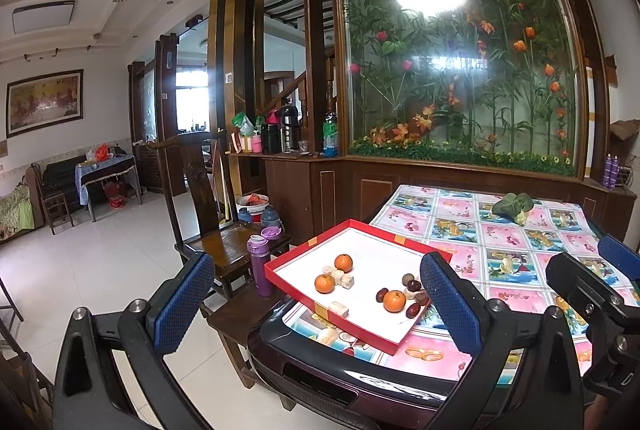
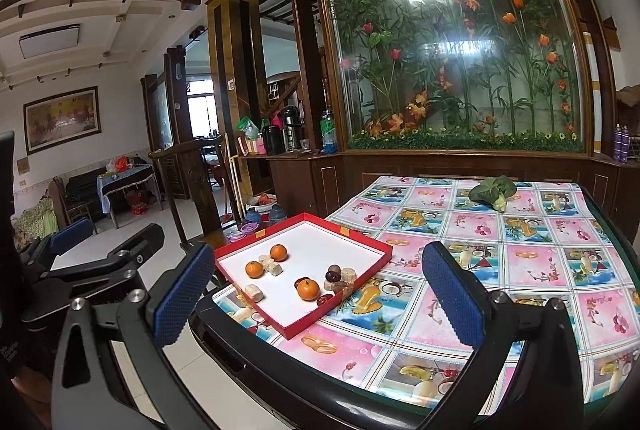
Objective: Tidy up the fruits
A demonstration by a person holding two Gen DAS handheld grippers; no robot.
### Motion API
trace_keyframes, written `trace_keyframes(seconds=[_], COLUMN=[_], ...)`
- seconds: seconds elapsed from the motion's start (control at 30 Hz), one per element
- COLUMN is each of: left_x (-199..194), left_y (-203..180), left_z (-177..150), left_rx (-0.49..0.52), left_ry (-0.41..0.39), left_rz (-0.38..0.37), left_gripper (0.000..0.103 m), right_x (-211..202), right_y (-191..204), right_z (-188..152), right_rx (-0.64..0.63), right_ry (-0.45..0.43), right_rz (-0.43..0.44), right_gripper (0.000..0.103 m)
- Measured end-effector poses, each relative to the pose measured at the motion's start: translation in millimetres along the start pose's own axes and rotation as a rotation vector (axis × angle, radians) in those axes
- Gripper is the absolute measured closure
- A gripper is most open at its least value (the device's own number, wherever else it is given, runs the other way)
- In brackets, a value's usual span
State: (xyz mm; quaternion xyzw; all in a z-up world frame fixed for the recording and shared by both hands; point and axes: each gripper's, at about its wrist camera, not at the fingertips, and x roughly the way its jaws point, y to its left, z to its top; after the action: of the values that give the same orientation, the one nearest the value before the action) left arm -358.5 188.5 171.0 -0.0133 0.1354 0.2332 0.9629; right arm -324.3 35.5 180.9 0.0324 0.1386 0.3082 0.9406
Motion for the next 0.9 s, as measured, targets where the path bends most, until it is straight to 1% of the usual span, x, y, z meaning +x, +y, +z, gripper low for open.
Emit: trace_keyframes(seconds=[0.9], left_x=[-3.3], left_y=[1.3], left_z=[-1.3], left_rx=[0.000], left_ry=[0.003], left_rz=[-0.001], left_gripper=[0.000], right_x=[-0.2], right_y=[4.5], right_z=[-1.8], right_rx=[-0.004], right_ry=[0.007], right_rz=[0.000], right_gripper=[0.000])
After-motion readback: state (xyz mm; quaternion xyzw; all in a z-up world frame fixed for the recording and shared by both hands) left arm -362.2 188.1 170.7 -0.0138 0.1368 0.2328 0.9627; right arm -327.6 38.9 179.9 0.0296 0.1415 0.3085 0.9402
